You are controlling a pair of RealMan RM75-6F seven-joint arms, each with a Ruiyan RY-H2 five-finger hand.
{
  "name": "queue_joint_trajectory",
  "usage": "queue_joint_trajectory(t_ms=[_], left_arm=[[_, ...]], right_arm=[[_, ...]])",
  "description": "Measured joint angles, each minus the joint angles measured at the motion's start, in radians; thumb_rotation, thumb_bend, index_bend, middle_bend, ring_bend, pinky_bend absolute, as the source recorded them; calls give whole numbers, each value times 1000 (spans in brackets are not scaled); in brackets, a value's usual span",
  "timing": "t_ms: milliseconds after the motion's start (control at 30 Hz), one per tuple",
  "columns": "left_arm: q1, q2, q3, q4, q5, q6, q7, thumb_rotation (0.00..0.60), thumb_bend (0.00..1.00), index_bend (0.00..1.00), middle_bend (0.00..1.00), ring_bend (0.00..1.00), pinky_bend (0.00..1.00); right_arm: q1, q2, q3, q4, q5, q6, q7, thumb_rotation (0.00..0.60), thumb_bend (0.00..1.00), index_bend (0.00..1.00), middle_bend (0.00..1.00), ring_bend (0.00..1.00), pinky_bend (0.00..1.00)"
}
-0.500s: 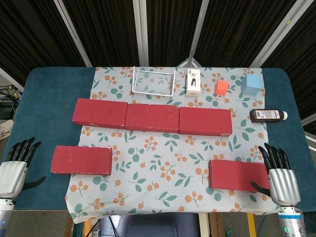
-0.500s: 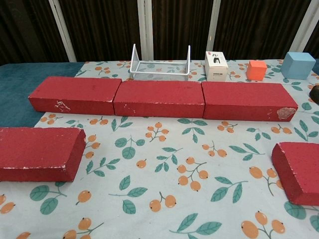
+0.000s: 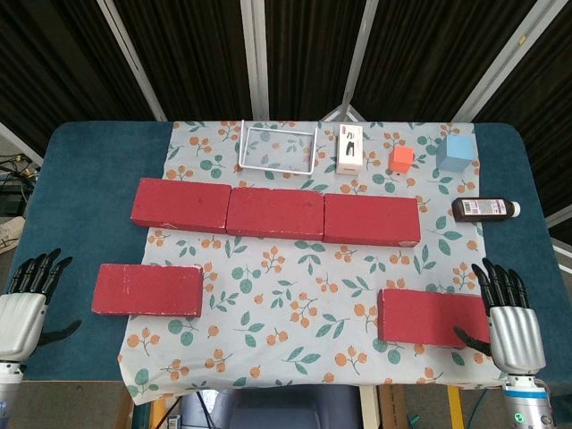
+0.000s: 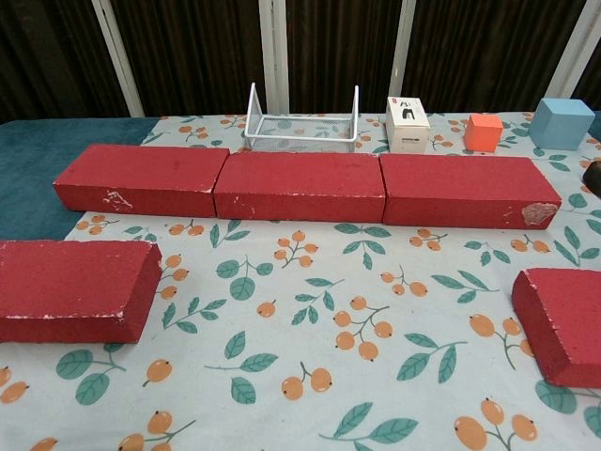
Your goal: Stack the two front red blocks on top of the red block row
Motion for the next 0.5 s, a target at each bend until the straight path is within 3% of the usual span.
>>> queue_joint_trajectory(t_ms=[500], left_arm=[[21, 20, 2, 0, 20, 42, -54, 600, 0, 102, 0, 0, 61]], right_arm=[[28, 107, -68, -142, 73, -187, 12, 600, 51, 0, 0, 0, 0]])
